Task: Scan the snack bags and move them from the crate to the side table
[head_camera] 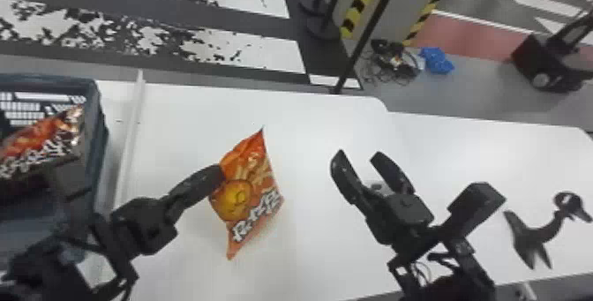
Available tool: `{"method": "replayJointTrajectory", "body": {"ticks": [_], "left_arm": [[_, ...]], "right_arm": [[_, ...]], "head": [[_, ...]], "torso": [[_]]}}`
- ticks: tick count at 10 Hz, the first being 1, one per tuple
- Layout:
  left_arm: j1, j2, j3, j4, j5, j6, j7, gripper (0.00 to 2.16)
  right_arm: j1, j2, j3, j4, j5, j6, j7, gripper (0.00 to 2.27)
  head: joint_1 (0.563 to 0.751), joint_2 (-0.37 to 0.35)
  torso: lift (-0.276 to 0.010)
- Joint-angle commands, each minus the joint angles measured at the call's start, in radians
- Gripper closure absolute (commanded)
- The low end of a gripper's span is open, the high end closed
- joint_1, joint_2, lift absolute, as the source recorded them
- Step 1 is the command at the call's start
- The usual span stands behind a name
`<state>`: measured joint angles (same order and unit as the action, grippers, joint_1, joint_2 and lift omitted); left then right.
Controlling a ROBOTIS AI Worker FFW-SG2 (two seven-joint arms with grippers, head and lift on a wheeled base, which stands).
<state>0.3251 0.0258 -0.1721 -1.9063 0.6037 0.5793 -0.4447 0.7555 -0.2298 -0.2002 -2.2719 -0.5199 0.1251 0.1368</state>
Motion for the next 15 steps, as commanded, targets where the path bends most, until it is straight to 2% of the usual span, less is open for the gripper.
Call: {"method": "replayJointTrajectory", "body": {"ticks": [1,4,5,6,7,8,9,10,11,12,13,14,15], "left_arm": [[-0.044,-0.028,-0.029,0.092,-0.028,-0.006,-0.016,2.13],[-0.107,-0.028,-0.069,0.214,-0.078,-0.009,0.029,2.10],[-0.107,-0.028,-0.079,0.207,-0.091,-0.015,0.047,1.62],[-0.107,-0.028,-0.089,0.179,-0.133,-0.015,0.049,0.20],[-0.103,-0.028,-0.118,0.127,-0.214,-0.012,0.089,0.00],[-0.089,-0.028,-0.116,0.096,-0.223,-0.009,0.101,0.04],[-0.046,-0.028,-0.082,0.035,-0.216,-0.009,0.095,0.07],[-0.023,-0.015,-0.063,-0.013,-0.220,-0.006,0.101,0.07],[0.014,0.003,-0.033,-0.077,-0.223,-0.003,0.103,0.07],[0.060,0.026,0.005,-0.154,-0.223,0.006,0.101,0.07],[0.104,0.063,0.045,-0.235,-0.223,0.006,0.106,0.07],[0.150,0.077,0.095,-0.310,-0.223,0.006,0.106,0.07],[0.193,0.092,0.141,-0.379,-0.223,0.009,0.106,0.07]], "right_arm": [[-0.002,-0.013,-0.005,0.003,-0.008,0.000,0.000,0.19],[-0.002,-0.026,-0.011,0.003,-0.017,0.000,0.001,0.19],[-0.002,-0.034,-0.013,0.005,-0.017,0.003,0.001,0.19],[-0.002,-0.039,-0.016,0.003,-0.017,0.018,0.001,0.19],[-0.001,-0.042,-0.027,-0.006,-0.014,0.077,0.007,0.19],[0.005,-0.045,-0.028,-0.006,0.006,0.114,0.033,0.19],[-0.001,-0.062,-0.010,-0.006,0.034,0.135,0.041,0.18],[-0.002,-0.068,-0.002,-0.008,0.040,0.187,0.046,0.18],[-0.002,-0.074,-0.001,-0.020,0.051,0.252,0.058,0.18],[0.001,-0.077,0.012,-0.029,0.118,0.295,0.116,0.18],[0.005,-0.077,0.031,-0.040,0.176,0.313,0.156,0.18],[0.005,-0.077,0.044,-0.038,0.195,0.338,0.161,0.18],[0.005,-0.077,0.064,-0.034,0.215,0.362,0.172,0.18]], "head": [[0.695,-0.350],[0.695,-0.350],[0.695,-0.350],[0.695,-0.350],[0.695,-0.350],[0.695,-0.350],[0.695,-0.350],[0.695,-0.350],[0.695,-0.350],[0.695,-0.350],[0.695,-0.345],[0.695,-0.323],[0.695,-0.270]], "torso": [[-0.087],[-0.087],[-0.087],[-0.087],[-0.087],[-0.087],[-0.087],[-0.087],[-0.087],[-0.087],[-0.087],[-0.087],[-0.087]]}}
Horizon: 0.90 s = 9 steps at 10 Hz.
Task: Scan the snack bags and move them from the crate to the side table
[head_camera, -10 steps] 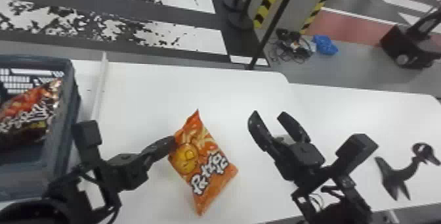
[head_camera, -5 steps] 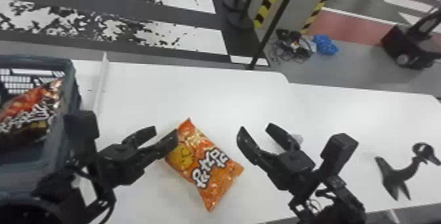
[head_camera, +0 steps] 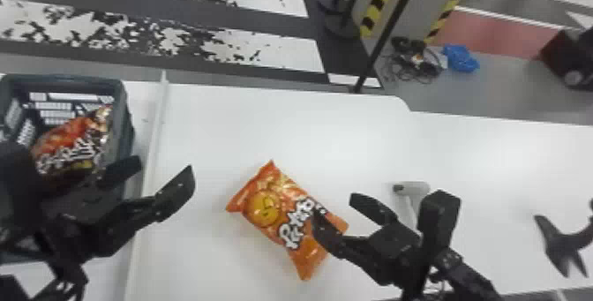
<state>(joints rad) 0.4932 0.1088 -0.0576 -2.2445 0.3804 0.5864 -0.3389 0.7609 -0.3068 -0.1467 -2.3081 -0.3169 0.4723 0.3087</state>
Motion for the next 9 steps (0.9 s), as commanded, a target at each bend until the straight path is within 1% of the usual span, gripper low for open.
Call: {"method": "replayJointTrajectory", "body": {"ticks": [1,2,3,4,5,6,7,8,9], "left_arm": [[0.073,0.017,0.075,-0.113,0.000,0.002,0.001,0.07],[0.117,0.018,0.114,-0.170,0.000,-0.007,0.020,0.07],[0.148,0.017,0.154,-0.188,-0.003,-0.041,0.054,0.07],[0.189,0.017,0.176,-0.173,-0.017,-0.194,0.110,0.07],[0.205,0.020,0.199,-0.147,-0.020,-0.277,0.136,0.06],[0.229,0.020,0.220,-0.118,-0.018,-0.385,0.159,0.07],[0.240,0.020,0.237,-0.106,-0.017,-0.406,0.161,0.07],[0.251,0.020,0.248,-0.106,-0.015,-0.421,0.163,0.07],[0.252,0.018,0.249,-0.109,-0.015,-0.428,0.163,0.07]], "right_arm": [[0.003,0.000,0.035,0.003,0.038,0.049,0.015,0.18],[0.003,0.000,0.076,0.009,0.087,0.055,0.015,0.18],[0.003,-0.002,0.119,0.022,0.131,0.055,0.012,0.18],[0.003,-0.002,0.153,0.052,0.174,0.036,-0.002,0.18],[0.003,-0.003,0.170,0.084,0.194,-0.001,-0.016,0.18],[0.003,-0.009,0.187,0.107,0.205,-0.028,-0.037,0.18],[0.003,-0.015,0.219,0.127,0.246,-0.071,-0.077,0.18],[0.003,-0.032,0.268,0.148,0.308,-0.129,-0.157,0.18],[0.006,-0.061,0.320,0.162,0.357,-0.182,-0.243,0.18]], "head": [[0.695,-0.226],[0.695,-0.172],[0.695,-0.121],[0.695,-0.093],[0.695,-0.024],[0.695,0.039],[0.695,0.083],[0.695,0.114],[0.695,0.125]], "torso": [[-0.087],[-0.087],[-0.087],[-0.087],[-0.087],[-0.087],[-0.087],[-0.087],[-0.087]]}}
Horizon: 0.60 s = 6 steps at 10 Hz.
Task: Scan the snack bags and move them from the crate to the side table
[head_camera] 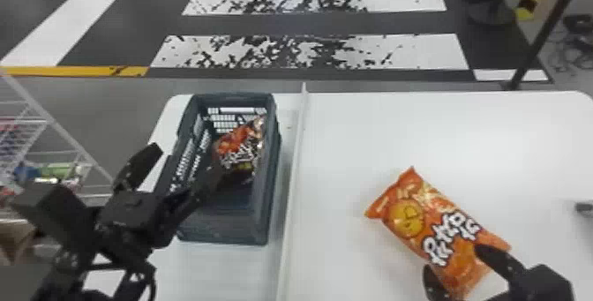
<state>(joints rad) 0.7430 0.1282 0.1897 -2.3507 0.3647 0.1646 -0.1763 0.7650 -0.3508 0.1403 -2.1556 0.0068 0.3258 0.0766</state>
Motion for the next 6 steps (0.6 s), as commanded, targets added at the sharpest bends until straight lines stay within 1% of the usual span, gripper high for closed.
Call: {"method": "replayJointTrajectory", "body": {"ticks": [1,2,3,5,6], "left_arm": [[0.003,-0.002,0.002,-0.001,0.003,-0.006,-0.003,0.07],[0.001,-0.005,0.002,0.002,0.013,-0.003,-0.012,0.07],[-0.002,-0.005,0.002,0.004,0.023,0.000,-0.017,0.07],[-0.008,-0.004,0.002,0.008,0.033,0.007,-0.023,0.07],[-0.008,-0.004,0.002,0.013,0.036,0.007,-0.035,0.07]], "right_arm": [[0.013,-0.033,0.076,0.011,0.075,-0.063,-0.093,0.19],[0.017,-0.051,0.128,0.019,0.114,-0.075,-0.189,0.19],[0.007,-0.065,0.177,0.037,0.160,-0.063,-0.255,0.19],[-0.050,-0.070,0.233,0.089,0.188,-0.007,-0.274,0.19],[-0.087,-0.070,0.252,0.109,0.202,0.029,-0.285,0.22]], "head": [[0.695,0.137],[0.695,0.145],[0.695,0.151],[0.695,0.172],[0.695,0.181]], "torso": [[-0.087],[-0.087],[-0.087],[-0.087],[-0.087]]}}
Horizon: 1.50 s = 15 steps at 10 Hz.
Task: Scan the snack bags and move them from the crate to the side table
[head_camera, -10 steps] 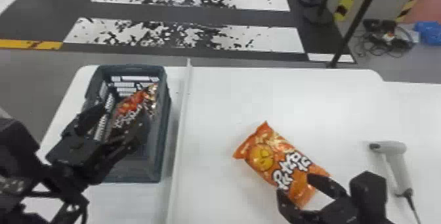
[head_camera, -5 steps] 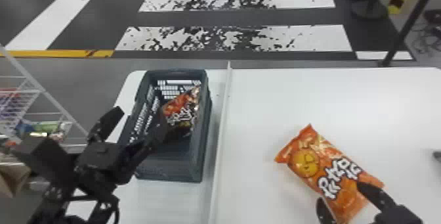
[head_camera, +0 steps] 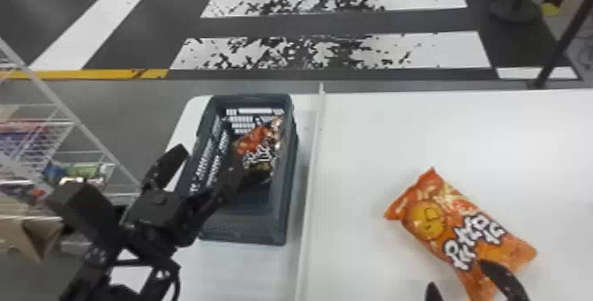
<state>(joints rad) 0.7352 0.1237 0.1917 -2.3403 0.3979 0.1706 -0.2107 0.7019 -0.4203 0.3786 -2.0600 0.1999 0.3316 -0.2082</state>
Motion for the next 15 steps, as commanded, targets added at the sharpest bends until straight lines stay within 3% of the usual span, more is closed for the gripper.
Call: {"method": "replayJointTrajectory", "body": {"ticks": [1,2,3,4,5,9,11,13,15], "left_arm": [[-0.002,0.004,0.000,0.006,0.010,0.001,-0.012,0.07],[-0.002,0.010,0.000,0.006,0.013,0.001,-0.018,0.07],[-0.002,0.014,0.002,0.006,0.033,0.001,-0.035,0.07],[-0.002,0.014,0.003,0.006,0.036,0.001,-0.042,0.07],[-0.002,0.014,0.003,0.009,0.039,0.001,-0.045,0.07],[-0.002,0.010,0.003,0.012,0.050,0.001,-0.067,0.07],[-0.002,0.007,0.000,0.012,0.050,0.001,-0.079,0.07],[-0.002,0.005,-0.008,0.007,0.050,0.001,-0.087,0.07],[-0.002,0.005,-0.020,0.006,0.042,0.007,-0.088,0.07]], "right_arm": [[-0.048,0.000,0.031,0.024,0.032,0.060,-0.023,0.37],[-0.059,0.000,0.036,0.024,0.042,0.073,-0.037,0.54],[-0.062,-0.002,0.043,0.021,0.062,0.085,-0.056,1.42],[-0.064,-0.009,0.045,0.014,0.064,0.067,-0.079,2.11],[-0.061,-0.032,0.051,0.003,0.065,0.033,-0.112,2.24],[-0.021,-0.069,0.008,-0.058,0.041,-0.059,-0.140,2.24],[0.005,-0.068,-0.119,-0.223,-0.177,0.027,-0.004,2.24],[-0.012,-0.008,-0.299,-0.371,-0.490,0.257,0.110,2.24],[-0.045,0.074,-0.469,-0.453,-0.784,0.465,0.130,2.24]], "head": [[0.695,0.181],[0.695,0.170],[0.695,0.159],[0.695,0.146],[0.695,0.139],[0.695,0.122],[0.695,0.124],[0.695,0.110],[0.695,0.073]], "torso": [[-0.087],[-0.087],[-0.087],[-0.087],[-0.087],[-0.087],[-0.087],[-0.087],[-0.087]]}}
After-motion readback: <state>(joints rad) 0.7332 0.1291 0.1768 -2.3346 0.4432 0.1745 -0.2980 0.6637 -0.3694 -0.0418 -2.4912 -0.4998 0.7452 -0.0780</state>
